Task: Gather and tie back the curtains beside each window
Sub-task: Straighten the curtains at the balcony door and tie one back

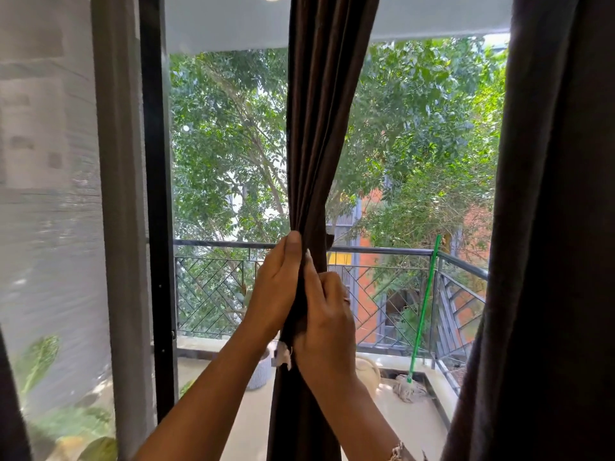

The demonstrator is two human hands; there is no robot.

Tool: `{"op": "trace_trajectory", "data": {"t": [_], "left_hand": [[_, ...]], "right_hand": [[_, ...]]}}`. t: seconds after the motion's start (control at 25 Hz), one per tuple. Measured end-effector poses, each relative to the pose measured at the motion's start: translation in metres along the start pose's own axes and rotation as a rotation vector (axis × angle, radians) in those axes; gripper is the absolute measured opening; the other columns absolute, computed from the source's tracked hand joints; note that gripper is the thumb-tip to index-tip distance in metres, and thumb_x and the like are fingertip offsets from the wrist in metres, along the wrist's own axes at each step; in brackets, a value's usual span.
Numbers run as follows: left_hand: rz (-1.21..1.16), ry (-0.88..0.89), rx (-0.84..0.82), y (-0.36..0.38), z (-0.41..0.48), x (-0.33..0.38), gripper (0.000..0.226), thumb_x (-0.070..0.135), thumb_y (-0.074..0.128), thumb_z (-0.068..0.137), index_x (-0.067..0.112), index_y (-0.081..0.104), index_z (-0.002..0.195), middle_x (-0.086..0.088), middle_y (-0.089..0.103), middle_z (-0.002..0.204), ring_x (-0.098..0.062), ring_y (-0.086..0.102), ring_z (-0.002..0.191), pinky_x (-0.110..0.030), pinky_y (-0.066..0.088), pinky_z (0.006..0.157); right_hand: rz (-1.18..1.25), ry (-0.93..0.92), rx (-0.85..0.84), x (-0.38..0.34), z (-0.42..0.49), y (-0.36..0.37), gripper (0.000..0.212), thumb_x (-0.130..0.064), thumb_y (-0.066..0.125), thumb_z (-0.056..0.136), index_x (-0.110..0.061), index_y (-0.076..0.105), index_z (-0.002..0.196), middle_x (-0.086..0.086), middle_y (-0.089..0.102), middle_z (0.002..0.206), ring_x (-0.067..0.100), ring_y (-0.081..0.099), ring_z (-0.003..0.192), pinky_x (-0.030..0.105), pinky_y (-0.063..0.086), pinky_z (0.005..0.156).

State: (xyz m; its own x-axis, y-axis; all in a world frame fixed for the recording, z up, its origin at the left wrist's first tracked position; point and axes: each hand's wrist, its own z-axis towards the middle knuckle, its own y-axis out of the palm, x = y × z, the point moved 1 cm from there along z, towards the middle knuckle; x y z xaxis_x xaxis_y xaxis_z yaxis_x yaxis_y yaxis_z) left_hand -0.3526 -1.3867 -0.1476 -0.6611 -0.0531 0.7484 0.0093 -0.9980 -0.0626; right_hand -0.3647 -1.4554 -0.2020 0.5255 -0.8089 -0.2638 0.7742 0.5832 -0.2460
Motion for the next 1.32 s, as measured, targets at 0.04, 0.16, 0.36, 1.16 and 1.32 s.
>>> {"op": "trace_trajectory", "data": {"t": [0.04, 0.16, 0.36, 1.16, 1.32], "left_hand": [[-0.008, 0.006, -0.025, 0.000, -0.001, 0.002, 0.028, 0.047, 0.045, 0.087, 0.023, 0.059, 0.088, 0.001, 0.064, 0.084, -0.014, 0.063, 0.080, -0.036, 0.049, 0.077], [-0.019, -0.008, -0.034, 0.000, -0.001, 0.007, 0.007, 0.022, 0.058, 0.089, 0.023, 0.060, 0.096, -0.007, 0.069, 0.096, -0.021, 0.066, 0.091, -0.040, 0.052, 0.085], [-0.069, -0.056, -0.029, -0.007, 0.006, 0.006, 0.018, 0.008, 0.050, 0.093, 0.020, 0.062, 0.098, -0.005, 0.069, 0.100, -0.021, 0.065, 0.096, -0.034, 0.050, 0.090], [0.295, -0.160, -0.020, -0.015, 0.039, -0.001, 0.022, 0.016, 0.055, 0.090, 0.011, 0.062, 0.111, -0.014, 0.066, 0.111, -0.030, 0.061, 0.105, -0.046, 0.045, 0.095], [0.209, -0.128, 0.010, -0.011, 0.037, -0.001, 0.019, 0.006, 0.048, 0.091, 0.008, 0.061, 0.105, -0.018, 0.066, 0.108, -0.032, 0.061, 0.102, -0.046, 0.046, 0.093]], "right_hand": [[0.034, -0.008, -0.036, 0.000, -0.001, -0.001, 0.068, 0.011, 0.061, 0.063, -0.001, 0.051, 0.129, 0.015, 0.055, 0.091, 0.031, 0.059, 0.070, 0.031, 0.050, 0.056], [0.190, -0.038, -0.170, 0.003, -0.002, -0.009, 0.055, 0.005, 0.054, 0.065, 0.000, 0.055, 0.120, 0.013, 0.052, 0.096, 0.028, 0.056, 0.083, 0.035, 0.051, 0.066], [0.516, 0.027, 0.046, 0.031, 0.032, -0.041, 0.022, -0.009, 0.051, 0.086, -0.017, 0.065, 0.101, -0.007, 0.060, 0.091, 0.002, 0.057, 0.088, 0.009, 0.042, 0.072], [0.560, 0.612, -0.564, 0.028, 0.079, -0.077, 0.025, -0.013, 0.046, 0.094, -0.010, 0.060, 0.074, 0.004, 0.067, 0.058, 0.013, 0.061, 0.049, 0.020, 0.043, 0.050], [0.967, 0.829, -0.695, 0.008, 0.066, -0.062, 0.022, -0.012, 0.045, 0.094, -0.010, 0.061, 0.079, 0.009, 0.068, 0.074, 0.017, 0.066, 0.061, 0.026, 0.053, 0.059]]}}
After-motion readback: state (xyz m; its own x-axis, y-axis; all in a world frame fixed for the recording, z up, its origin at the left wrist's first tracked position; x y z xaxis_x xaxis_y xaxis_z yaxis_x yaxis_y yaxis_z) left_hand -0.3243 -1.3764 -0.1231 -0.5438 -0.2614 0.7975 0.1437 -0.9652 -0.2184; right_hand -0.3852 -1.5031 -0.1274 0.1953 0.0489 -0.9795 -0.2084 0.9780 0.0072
